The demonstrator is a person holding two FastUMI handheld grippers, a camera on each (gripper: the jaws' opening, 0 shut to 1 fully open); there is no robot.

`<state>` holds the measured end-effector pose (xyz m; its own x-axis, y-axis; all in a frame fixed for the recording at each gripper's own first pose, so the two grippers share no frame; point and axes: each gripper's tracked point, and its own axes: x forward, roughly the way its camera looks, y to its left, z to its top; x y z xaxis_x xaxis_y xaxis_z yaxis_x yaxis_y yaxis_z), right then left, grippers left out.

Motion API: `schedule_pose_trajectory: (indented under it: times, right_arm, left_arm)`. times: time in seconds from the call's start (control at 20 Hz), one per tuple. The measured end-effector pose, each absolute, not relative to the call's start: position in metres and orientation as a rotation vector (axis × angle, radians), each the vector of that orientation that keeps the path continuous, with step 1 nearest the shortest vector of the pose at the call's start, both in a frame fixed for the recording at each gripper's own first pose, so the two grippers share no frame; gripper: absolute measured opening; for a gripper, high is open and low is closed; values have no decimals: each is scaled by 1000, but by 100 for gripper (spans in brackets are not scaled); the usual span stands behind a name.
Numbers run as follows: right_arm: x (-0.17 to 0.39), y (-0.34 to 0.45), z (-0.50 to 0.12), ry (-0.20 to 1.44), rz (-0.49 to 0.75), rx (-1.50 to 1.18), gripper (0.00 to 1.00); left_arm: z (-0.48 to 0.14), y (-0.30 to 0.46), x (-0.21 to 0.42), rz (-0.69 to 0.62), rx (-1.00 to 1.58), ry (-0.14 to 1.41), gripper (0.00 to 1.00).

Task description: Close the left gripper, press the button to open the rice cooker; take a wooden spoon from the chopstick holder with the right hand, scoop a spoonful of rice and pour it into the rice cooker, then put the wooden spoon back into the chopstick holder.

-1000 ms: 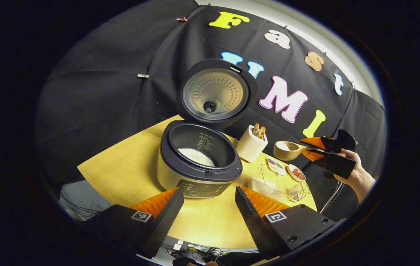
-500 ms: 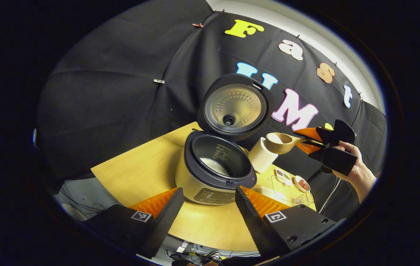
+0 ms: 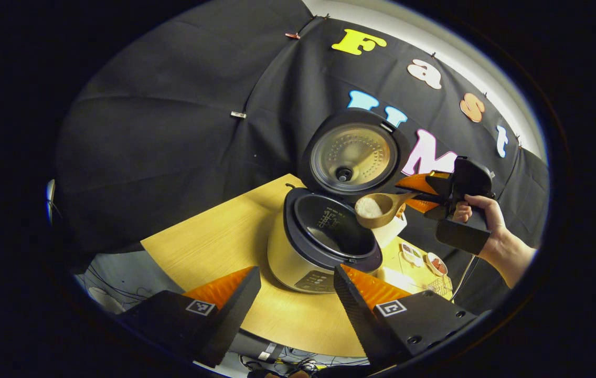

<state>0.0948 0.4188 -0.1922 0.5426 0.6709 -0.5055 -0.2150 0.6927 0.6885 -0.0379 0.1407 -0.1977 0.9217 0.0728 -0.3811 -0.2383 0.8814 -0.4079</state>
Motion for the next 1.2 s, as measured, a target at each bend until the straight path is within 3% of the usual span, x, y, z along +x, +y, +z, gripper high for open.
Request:
schedule_pose_trajectory:
  times: [0.2,0.55,0.85,1.2]
  right_arm:
    - [87,442,-202,720,676,339,16]
    - [67,482,-206,523,885,-13,16]
    - [38,508,-210,401,1051,-217,16]
    - [21,515,-220,364,1119,-306,16]
  left_arm:
    - [-197,151,-34,180,-461,361,92]
    - [-199,164,-34,196,-451,365,95]
    - [-199,177,-35,222,-432,355,95]
    - [-199,182,-37,228,-398,350,95]
